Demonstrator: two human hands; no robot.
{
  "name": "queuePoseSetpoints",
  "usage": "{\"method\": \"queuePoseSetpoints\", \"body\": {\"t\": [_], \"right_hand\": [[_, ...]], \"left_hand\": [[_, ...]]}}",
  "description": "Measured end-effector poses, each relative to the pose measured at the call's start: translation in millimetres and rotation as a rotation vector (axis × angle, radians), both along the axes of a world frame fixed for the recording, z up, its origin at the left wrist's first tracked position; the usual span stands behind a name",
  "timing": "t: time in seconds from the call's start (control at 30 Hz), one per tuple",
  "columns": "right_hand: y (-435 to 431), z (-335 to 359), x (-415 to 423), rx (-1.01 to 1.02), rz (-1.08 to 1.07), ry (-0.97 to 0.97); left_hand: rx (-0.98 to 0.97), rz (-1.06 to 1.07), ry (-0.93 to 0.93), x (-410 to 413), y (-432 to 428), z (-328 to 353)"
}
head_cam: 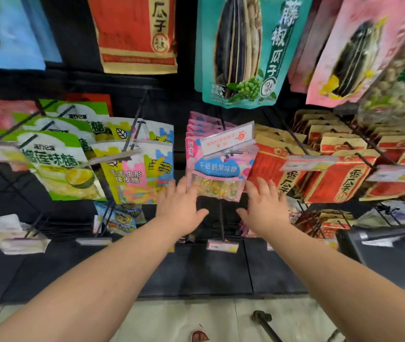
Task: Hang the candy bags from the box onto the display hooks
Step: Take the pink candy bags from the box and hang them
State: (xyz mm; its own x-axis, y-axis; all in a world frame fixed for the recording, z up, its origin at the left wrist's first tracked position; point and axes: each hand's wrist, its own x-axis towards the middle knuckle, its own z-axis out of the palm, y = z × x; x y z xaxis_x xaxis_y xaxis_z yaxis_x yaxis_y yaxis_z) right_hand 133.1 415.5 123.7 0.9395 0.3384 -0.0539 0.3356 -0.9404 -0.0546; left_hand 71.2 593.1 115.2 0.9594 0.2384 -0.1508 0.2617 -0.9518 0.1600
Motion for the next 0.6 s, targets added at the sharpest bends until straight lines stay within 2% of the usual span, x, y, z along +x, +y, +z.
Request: {"method": "queuePoseSetpoints", "body": {"t": [0.07, 0.23, 0.5, 0.6], "right_hand": [[-3.7, 7.5, -19.7, -0.087, 0.05, 0.014], [-18.8, 23.1, -73.7, -0.088, 0.046, 0.025], [-61.2, 31.1, -144.6, -0.247, -0.017, -0.006], [-75.2, 39.6, -162.5, -0.237, -0.045, -0.052]], "left_hand": [[0.083, -0.056, 0.016, -20.1, -1.5, 13.0], [0.129, -0.11, 0.006, -69.9, -11.4, 30.7], [0.082, -0.238, -0.025, -124.5, -47.5, 35.9], [0.069, -0.27, -0.026, -135.8, -57.0, 44.2]]}}
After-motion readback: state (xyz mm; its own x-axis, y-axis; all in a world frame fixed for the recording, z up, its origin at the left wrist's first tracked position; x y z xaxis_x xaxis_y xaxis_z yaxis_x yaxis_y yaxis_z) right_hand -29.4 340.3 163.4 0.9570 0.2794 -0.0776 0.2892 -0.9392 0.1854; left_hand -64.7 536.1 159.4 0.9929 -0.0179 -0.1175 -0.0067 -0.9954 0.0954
